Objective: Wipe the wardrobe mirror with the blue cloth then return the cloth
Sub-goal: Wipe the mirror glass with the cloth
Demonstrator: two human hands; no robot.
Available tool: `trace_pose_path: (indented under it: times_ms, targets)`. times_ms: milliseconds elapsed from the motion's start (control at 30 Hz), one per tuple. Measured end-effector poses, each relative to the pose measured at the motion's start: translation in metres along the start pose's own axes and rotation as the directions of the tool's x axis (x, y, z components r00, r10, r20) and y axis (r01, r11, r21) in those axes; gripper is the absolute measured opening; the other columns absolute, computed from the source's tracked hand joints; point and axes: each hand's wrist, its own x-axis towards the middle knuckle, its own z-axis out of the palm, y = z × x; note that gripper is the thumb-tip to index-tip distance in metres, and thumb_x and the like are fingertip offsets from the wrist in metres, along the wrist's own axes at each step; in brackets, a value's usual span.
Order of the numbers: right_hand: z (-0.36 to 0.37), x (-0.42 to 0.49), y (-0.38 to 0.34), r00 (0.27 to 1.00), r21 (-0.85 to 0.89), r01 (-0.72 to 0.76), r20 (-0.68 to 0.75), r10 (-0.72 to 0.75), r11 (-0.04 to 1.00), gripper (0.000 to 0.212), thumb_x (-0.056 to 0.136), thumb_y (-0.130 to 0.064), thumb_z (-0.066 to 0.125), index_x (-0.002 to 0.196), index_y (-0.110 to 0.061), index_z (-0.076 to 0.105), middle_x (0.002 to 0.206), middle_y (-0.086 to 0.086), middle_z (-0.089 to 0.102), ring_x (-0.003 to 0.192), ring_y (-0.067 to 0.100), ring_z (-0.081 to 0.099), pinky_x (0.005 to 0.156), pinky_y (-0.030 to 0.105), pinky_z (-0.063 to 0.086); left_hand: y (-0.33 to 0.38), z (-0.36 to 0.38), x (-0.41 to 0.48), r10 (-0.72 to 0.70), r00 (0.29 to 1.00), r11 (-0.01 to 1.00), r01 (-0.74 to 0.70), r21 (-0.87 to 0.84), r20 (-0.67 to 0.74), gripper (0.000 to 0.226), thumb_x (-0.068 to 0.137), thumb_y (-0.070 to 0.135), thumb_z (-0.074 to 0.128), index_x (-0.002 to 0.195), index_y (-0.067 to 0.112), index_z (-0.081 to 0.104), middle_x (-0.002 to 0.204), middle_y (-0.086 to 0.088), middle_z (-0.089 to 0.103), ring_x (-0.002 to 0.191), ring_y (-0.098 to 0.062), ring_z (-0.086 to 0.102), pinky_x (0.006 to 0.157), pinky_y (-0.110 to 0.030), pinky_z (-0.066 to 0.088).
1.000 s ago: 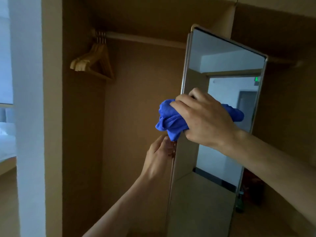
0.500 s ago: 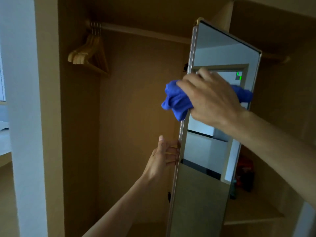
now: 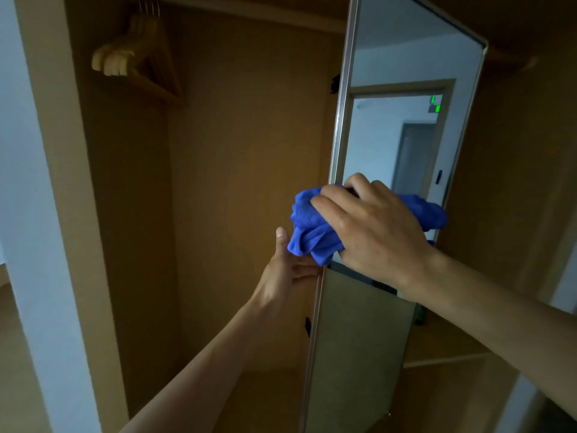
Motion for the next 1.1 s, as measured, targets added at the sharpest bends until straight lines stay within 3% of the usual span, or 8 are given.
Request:
trace_pose_path:
  times_ms: [100, 167, 300, 400, 633, 767, 867, 1100]
  targets:
    - [0.014, -0.017, -0.018, 0.999, 0.029, 0.019, 0.044, -0.02, 0.999, 0.036, 0.071, -0.008, 0.054, 0.106, -0.016, 0.055, 0.107, 0.0, 0.057, 0.093, 0.026, 0.046, 0.073, 0.036, 0.039, -0.005, -0.002, -0.004, -0.018, 0.996, 0.984, 0.034, -0.174, 0.09, 0.063, 0.107, 0.054, 0.013, 0.123, 0.019, 0.062, 0.106, -0.004, 0.079, 0.1, -0.015, 0.075, 0.075, -0.027, 0.061]
    - [0.021, -0.025, -0.028, 0.997, 0.045, 0.031, 0.064, -0.034, 0.998, 0.038, 0.07, -0.008, 0.052, 0.108, -0.014, 0.055, 0.107, 0.001, 0.057, 0.091, 0.026, 0.046, 0.074, 0.037, 0.04, -0.011, -0.006, -0.009, -0.053, 0.992, 0.972, 0.078, -0.223, 0.115, 0.062, 0.107, 0.053, 0.011, 0.123, 0.018, 0.06, 0.106, -0.005, 0.079, 0.1, -0.015, 0.075, 0.074, -0.025, 0.06]
    - [0.03, -0.04, -0.043, 0.989, 0.076, 0.05, 0.137, -0.06, 0.996, 0.041, 0.072, -0.011, 0.058, 0.113, -0.012, 0.055, 0.109, 0.005, 0.058, 0.093, 0.026, 0.047, 0.073, 0.038, 0.042, -0.03, -0.015, -0.018, -0.094, 0.995, 0.995, 0.095, -0.031, 0.045, 0.068, 0.103, 0.06, 0.008, 0.112, 0.03, 0.068, 0.113, -0.008, 0.077, 0.11, -0.021, 0.071, 0.094, -0.041, 0.057]
    - [0.033, -0.053, -0.053, 0.971, 0.091, 0.083, 0.217, -0.101, 0.992, 0.041, 0.076, -0.013, 0.057, 0.117, -0.012, 0.056, 0.114, 0.006, 0.059, 0.096, 0.026, 0.049, 0.076, 0.038, 0.045, -0.043, -0.019, -0.024, -0.149, 0.987, 0.988, 0.146, 0.047, 0.053, 0.073, 0.103, 0.06, 0.004, 0.119, 0.026, 0.066, 0.122, -0.015, 0.072, 0.119, -0.024, 0.067, 0.111, -0.046, 0.046]
    - [0.016, -0.042, -0.045, 0.982, 0.116, 0.019, 0.185, -0.04, 0.993, 0.044, 0.072, -0.009, 0.034, 0.109, -0.013, 0.057, 0.106, 0.003, 0.06, 0.093, 0.027, 0.049, 0.075, 0.039, 0.043, -0.068, -0.026, -0.033, -0.267, 0.964, 0.956, 0.267, 0.122, -0.022, 0.081, 0.099, 0.071, 0.006, 0.105, 0.027, 0.073, 0.111, -0.008, 0.077, 0.109, -0.023, 0.071, 0.108, -0.046, 0.048]
    - [0.013, -0.031, -0.035, 0.992, 0.046, -0.032, 0.121, 0.027, 0.998, 0.042, 0.072, -0.008, 0.047, 0.112, -0.012, 0.058, 0.112, 0.003, 0.061, 0.095, 0.029, 0.049, 0.075, 0.038, 0.039, -0.076, -0.028, -0.033, -0.309, 0.951, 0.94, 0.308, 0.148, -0.016, 0.092, 0.094, 0.078, 0.004, 0.105, 0.022, 0.077, 0.106, -0.003, 0.078, 0.104, -0.016, 0.073, 0.1, -0.038, 0.051]
    - [0.019, -0.041, -0.042, 0.992, 0.044, -0.024, 0.122, 0.019, 0.999, 0.043, 0.074, -0.005, 0.039, 0.114, -0.012, 0.054, 0.115, 0.003, 0.058, 0.096, 0.03, 0.048, 0.075, 0.04, 0.04, -0.077, -0.027, -0.034, -0.311, 0.95, 0.941, 0.313, 0.131, -0.031, 0.09, 0.094, 0.078, 0.006, 0.104, 0.023, 0.077, 0.106, -0.003, 0.078, 0.103, -0.016, 0.073, 0.094, -0.035, 0.052]
    - [0.054, -0.091, -0.085, 0.976, 0.131, 0.004, 0.217, -0.033, 0.991, 0.047, 0.076, -0.005, 0.044, 0.122, -0.008, 0.051, 0.117, 0.009, 0.057, 0.099, 0.031, 0.05, 0.079, 0.042, 0.045, -0.092, -0.025, -0.05, -0.341, 0.938, 0.938, 0.344, 0.042, -0.054, 0.073, 0.101, 0.066, 0.007, 0.121, 0.028, 0.066, 0.125, -0.007, 0.072, 0.12, -0.021, 0.066, 0.112, -0.046, 0.045]
